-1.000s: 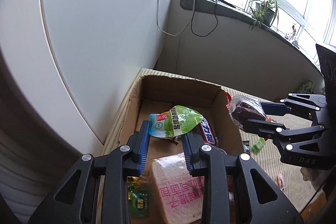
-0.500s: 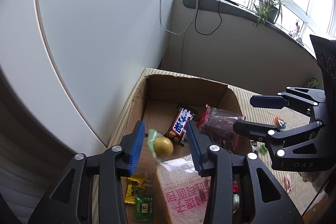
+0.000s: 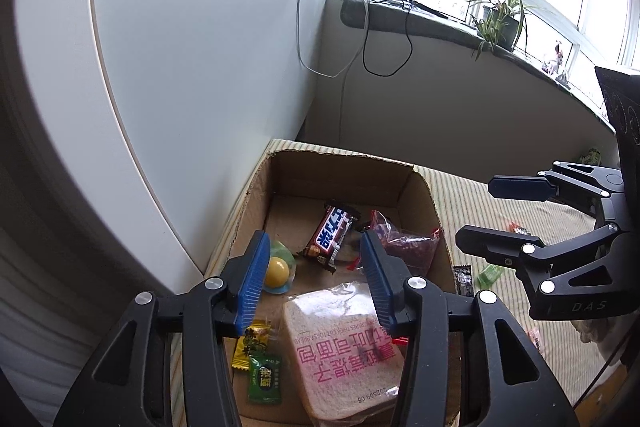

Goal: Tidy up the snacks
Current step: 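Carry both items into the box and release them, then grasp the pink candy with the right tool while the left tool grasps the black candy packet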

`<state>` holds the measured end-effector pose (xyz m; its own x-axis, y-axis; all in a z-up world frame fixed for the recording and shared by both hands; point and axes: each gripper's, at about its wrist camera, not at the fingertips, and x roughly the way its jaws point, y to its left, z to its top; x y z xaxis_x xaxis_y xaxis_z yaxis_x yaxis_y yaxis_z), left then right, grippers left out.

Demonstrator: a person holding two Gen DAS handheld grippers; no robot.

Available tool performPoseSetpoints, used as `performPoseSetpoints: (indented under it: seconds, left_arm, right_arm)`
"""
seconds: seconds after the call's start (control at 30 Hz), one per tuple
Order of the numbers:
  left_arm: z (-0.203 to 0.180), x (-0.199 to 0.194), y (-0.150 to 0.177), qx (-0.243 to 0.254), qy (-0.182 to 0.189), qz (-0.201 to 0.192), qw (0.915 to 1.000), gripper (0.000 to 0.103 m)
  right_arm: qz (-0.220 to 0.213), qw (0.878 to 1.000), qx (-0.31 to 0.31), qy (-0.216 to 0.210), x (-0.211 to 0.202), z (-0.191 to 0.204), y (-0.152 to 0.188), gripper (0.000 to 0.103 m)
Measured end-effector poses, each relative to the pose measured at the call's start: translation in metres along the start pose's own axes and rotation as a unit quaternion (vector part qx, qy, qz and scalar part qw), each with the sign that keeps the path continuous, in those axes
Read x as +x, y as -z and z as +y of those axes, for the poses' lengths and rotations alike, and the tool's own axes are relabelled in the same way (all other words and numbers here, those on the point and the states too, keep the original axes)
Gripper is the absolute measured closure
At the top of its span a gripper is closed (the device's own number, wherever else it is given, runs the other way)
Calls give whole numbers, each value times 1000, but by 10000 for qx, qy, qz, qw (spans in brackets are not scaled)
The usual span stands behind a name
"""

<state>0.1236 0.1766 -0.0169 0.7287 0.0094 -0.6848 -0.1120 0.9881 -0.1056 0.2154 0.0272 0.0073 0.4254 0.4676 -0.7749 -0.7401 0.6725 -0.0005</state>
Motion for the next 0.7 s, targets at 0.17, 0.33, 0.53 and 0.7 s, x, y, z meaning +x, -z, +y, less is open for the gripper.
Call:
performPoseSetpoints:
  seconds: [0.17,0.33,0.53,0.7]
  left_arm:
    - [-4,-11,4,-51,77,-20,10000,57]
    - [-17,-25,8,-49,223,-70,9997,57]
    - [-39,-51,17,40,403,-213,9990,57]
    - [-59,-76,30,121,519,-327,9980,57]
  right_arm:
    - [-32,9999,121,102,-21,-10,15,33]
    - [-108,9991,321,247,-52,-22,37,33]
    - [-245,9971,540,475,-101,-28,75,33]
    - [-344,9950,672,657,-137,-23,108,33]
